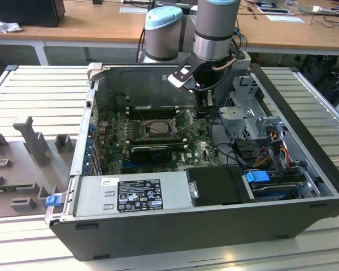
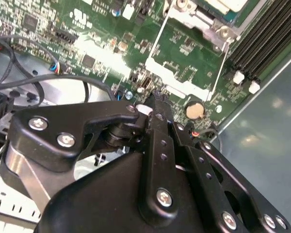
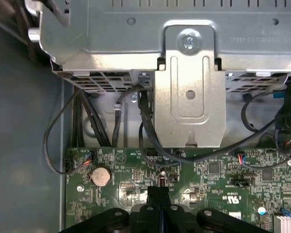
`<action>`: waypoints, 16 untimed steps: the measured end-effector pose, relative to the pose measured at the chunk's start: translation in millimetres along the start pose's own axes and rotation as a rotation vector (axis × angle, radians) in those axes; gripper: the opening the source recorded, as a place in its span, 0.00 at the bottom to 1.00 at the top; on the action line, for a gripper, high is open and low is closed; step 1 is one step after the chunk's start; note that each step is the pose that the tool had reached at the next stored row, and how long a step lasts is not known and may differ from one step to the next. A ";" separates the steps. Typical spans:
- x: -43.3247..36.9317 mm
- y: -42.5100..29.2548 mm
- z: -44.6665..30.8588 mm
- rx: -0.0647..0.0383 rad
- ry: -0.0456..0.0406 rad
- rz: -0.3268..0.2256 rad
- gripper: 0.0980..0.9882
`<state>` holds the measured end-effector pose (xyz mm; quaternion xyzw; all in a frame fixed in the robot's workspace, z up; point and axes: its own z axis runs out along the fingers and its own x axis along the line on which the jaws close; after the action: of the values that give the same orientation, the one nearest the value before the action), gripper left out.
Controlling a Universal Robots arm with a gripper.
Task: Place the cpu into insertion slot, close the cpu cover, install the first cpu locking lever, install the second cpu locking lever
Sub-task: 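Close the cpu cover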
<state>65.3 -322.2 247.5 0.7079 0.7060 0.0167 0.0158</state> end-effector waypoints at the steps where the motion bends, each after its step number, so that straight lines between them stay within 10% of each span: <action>1: 0.0 0.0 0.3 0.005 0.0002 0.000 0.01; 16: -0.1 -10.6 -0.1 0.017 0.0044 -0.002 0.01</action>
<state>54.7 -322.3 247.1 0.7073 0.7068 0.0123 0.0084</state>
